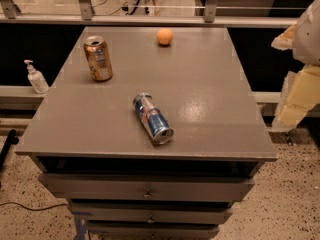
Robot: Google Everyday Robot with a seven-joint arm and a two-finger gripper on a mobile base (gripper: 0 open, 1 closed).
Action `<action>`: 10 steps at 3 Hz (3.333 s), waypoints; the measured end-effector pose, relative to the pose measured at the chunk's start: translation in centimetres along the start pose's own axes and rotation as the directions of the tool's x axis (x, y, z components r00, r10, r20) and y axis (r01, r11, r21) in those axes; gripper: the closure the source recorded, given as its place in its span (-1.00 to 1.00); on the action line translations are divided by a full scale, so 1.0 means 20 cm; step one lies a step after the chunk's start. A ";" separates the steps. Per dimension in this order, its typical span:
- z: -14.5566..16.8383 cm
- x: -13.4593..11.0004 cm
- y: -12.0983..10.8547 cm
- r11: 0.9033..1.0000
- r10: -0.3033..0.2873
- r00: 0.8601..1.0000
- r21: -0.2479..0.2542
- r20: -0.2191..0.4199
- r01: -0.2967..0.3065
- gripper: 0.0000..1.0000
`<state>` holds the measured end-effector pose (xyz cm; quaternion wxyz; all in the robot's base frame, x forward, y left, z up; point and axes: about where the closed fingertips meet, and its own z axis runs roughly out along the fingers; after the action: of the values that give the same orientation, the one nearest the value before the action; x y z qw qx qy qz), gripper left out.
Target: Move orange near orange can
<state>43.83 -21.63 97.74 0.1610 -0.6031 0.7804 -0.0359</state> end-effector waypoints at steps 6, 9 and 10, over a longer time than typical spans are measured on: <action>0.67 -0.62 -1.17 0.979 0.076 0.804 0.108 0.589 -0.172 -1.00; 0.88 -0.80 -1.38 0.955 0.201 0.662 0.008 0.722 -0.298 -1.00; 0.94 -0.90 -1.52 0.945 0.147 0.596 0.066 0.789 -0.320 -1.00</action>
Offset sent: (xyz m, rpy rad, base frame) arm 0.0278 0.0107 -0.0128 0.0083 -0.0775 0.0677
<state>81.68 -10.12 91.33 0.5436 -0.4318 0.6994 0.1697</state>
